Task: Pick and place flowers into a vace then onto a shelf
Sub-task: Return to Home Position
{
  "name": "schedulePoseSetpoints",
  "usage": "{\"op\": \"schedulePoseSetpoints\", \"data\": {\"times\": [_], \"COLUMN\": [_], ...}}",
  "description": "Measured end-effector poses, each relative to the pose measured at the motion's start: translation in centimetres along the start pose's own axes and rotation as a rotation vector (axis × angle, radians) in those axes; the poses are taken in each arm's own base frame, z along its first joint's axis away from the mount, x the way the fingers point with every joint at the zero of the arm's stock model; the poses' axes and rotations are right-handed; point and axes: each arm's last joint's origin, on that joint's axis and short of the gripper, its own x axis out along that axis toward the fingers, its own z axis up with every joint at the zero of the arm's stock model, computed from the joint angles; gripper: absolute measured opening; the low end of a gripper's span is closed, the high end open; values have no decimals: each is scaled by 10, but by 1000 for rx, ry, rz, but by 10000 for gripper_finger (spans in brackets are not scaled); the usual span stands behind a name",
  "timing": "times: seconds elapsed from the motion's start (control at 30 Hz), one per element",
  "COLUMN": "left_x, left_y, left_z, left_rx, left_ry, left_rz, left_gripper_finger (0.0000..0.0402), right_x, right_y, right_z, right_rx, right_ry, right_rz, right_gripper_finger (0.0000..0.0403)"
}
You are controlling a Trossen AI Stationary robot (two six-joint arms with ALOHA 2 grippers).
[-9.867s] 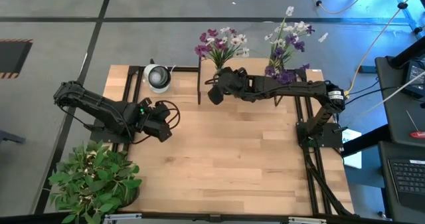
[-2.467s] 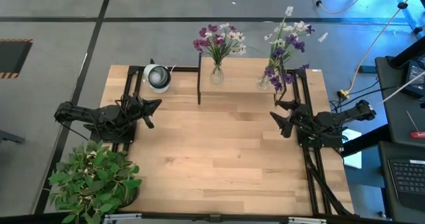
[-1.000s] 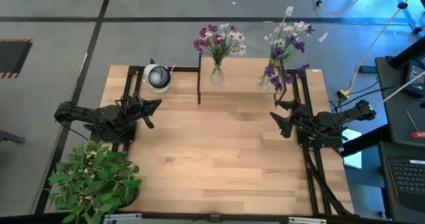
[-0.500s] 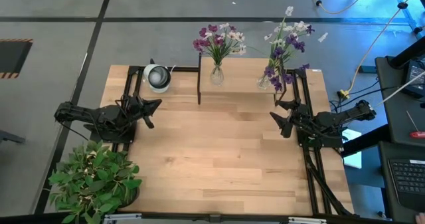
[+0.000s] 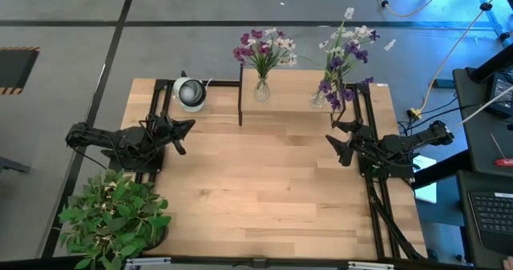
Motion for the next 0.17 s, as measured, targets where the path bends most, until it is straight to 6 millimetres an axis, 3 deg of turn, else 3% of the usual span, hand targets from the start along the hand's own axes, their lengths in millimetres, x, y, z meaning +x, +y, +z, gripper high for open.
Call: {"op": "schedulePoseSetpoints", "data": {"times": [0.17], "left_x": [0], "left_y": [0], "left_z": [0], "left_rx": [0], "left_ry": [0], "left_rz": [-1], "left_gripper_finger": [4], "right_x": [0], "right_y": [0], "right_z": [0], "right_rx": [0], "right_ry": [0], "right_rz": [0], "right_gripper_finger": [335]}}
